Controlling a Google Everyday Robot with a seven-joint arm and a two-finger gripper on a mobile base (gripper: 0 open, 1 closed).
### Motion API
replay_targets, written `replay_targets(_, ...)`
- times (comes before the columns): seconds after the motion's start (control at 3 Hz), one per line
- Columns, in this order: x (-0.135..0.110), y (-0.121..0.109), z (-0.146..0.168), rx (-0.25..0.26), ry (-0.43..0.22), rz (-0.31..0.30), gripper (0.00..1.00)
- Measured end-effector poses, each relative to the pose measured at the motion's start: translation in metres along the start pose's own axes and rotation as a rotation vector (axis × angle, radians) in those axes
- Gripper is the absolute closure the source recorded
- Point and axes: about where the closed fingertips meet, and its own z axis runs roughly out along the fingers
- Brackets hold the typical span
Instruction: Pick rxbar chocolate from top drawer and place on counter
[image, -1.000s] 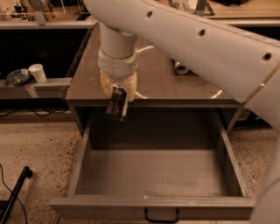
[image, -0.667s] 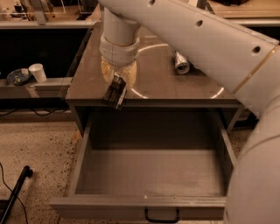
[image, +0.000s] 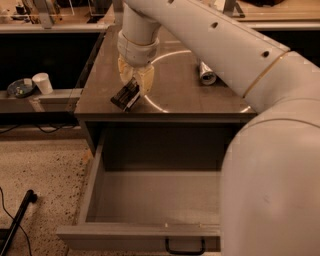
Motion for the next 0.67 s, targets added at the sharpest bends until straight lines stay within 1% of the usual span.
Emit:
replay_targets(0.33, 0.020, -0.006, 0.008, -0.024, 0.039, 0.104, 0.81)
replay_targets(0.67, 0.034, -0.006, 0.034, -0.081, 0.077, 0.190, 0.58)
